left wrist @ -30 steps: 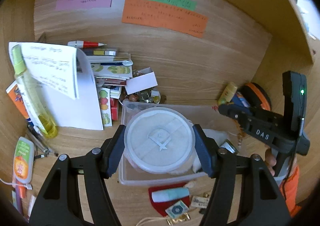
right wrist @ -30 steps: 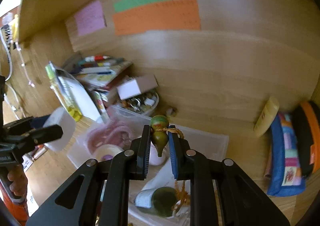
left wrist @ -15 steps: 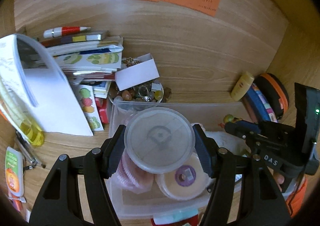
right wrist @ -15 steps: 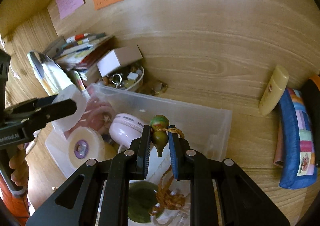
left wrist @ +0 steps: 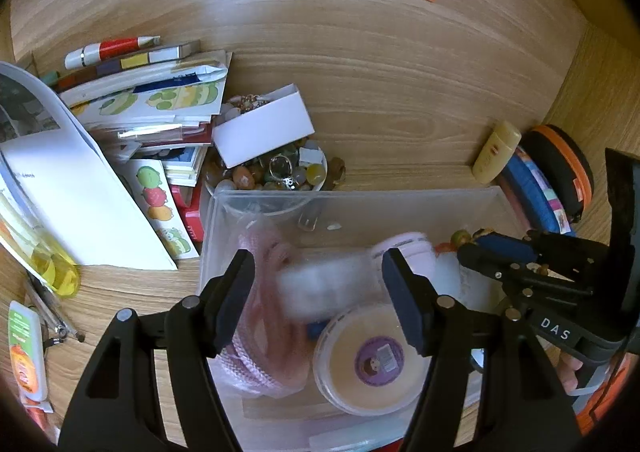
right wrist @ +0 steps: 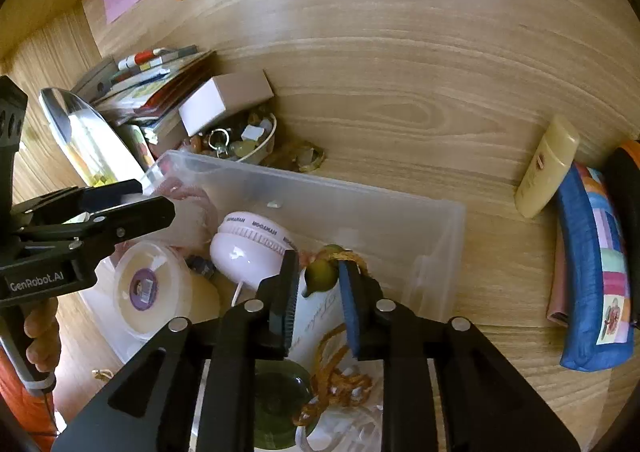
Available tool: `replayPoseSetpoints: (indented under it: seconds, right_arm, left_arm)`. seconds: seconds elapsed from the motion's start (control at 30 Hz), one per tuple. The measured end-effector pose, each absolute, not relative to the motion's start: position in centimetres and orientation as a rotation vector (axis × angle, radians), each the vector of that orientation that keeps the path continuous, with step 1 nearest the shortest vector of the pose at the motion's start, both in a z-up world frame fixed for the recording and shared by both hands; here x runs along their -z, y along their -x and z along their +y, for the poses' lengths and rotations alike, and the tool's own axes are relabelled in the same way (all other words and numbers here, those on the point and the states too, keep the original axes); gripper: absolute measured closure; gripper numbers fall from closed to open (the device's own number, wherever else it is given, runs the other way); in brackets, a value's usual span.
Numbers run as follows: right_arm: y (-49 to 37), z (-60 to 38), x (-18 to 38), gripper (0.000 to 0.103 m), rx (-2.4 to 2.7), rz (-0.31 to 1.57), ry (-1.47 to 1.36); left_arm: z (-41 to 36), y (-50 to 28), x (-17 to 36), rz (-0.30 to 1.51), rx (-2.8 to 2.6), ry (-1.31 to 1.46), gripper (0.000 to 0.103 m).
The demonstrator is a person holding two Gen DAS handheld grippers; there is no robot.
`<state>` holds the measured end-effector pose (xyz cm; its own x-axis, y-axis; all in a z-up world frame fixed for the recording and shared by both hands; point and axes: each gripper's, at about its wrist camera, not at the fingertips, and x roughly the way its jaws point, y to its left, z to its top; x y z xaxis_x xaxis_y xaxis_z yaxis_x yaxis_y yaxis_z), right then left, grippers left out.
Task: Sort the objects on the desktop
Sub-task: 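Carry both items over the clear box and open both grippers to drop them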
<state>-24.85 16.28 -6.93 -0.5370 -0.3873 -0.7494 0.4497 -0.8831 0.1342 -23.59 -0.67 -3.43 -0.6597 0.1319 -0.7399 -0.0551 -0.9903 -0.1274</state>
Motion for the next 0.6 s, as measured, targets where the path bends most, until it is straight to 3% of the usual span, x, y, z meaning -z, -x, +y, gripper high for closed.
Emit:
replayPoseSetpoints:
  seconds: [0.17, 0.3, 0.37, 0.5, 0.6]
  right_arm:
    - [24.3, 16.2, 6.3, 0.051, 2.423, 0.112, -1.108]
    - [23.6, 15.9, 5.4, 0.038, 2.440, 0.145, -1.063]
    - [23.4, 15.7, 5.0, 0.026, 2.429, 0.151, -1.061]
    - [22.9, 15.3, 4.4, 0.021, 2.401, 0.144, -1.066]
    - [22.3, 15.4, 4.2, 0.020, 2.329, 0.089, -1.082]
  left_arm:
    - [-0.3, 22.4, 2.2, -0.108, -2.780, 1.204, 0.037]
    - [-0.3, 21.1, 1.1, -0.102, -2.800, 1.171, 0.036]
    - [-0.4, 20.6, 0.7, -0.094, -2.811, 1.160, 0.030]
    - [-0.3, 18.8, -0.1, -0.036, -2.851, 1.123, 0.027]
    - [-0.3, 17.5, -0.7, -0.014, -2.881, 1.091, 0.012]
